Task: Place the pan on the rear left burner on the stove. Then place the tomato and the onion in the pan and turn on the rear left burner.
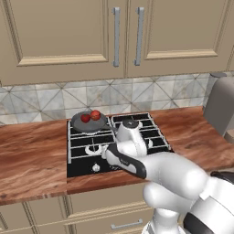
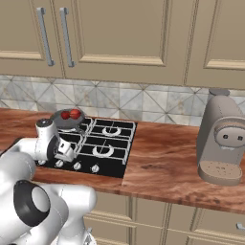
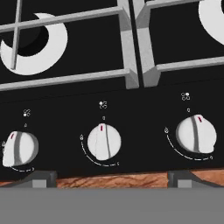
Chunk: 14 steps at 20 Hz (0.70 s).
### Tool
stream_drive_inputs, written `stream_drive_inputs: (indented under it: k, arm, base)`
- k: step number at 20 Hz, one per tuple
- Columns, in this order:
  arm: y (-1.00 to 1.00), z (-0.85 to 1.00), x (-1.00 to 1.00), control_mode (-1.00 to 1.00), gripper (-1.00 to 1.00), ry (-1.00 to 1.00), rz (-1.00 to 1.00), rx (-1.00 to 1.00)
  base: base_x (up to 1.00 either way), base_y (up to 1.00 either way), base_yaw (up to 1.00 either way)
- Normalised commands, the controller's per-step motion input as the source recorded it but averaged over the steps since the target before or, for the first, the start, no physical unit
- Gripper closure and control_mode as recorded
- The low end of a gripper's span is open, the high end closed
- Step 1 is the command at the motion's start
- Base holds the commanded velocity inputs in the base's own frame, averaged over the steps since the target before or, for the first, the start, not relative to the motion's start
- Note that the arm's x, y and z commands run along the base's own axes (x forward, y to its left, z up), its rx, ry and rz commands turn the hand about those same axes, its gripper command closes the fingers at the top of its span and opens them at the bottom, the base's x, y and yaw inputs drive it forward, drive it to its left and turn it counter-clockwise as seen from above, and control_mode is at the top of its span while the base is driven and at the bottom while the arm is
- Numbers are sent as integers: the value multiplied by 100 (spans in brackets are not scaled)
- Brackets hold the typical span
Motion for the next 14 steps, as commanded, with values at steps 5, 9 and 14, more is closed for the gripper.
stream_drive_inputs:
  k: [5, 9, 14]
  arm:
    - [0, -3, 24, -100, -100, 0, 0, 0]
    - [0, 0, 34, -100, -100, 0, 0, 0]
    - [0, 0, 7, -100, -100, 0, 0, 0]
  base:
    - [0, 0, 0]
    - [0, 0, 0]
    - [0, 0, 0]
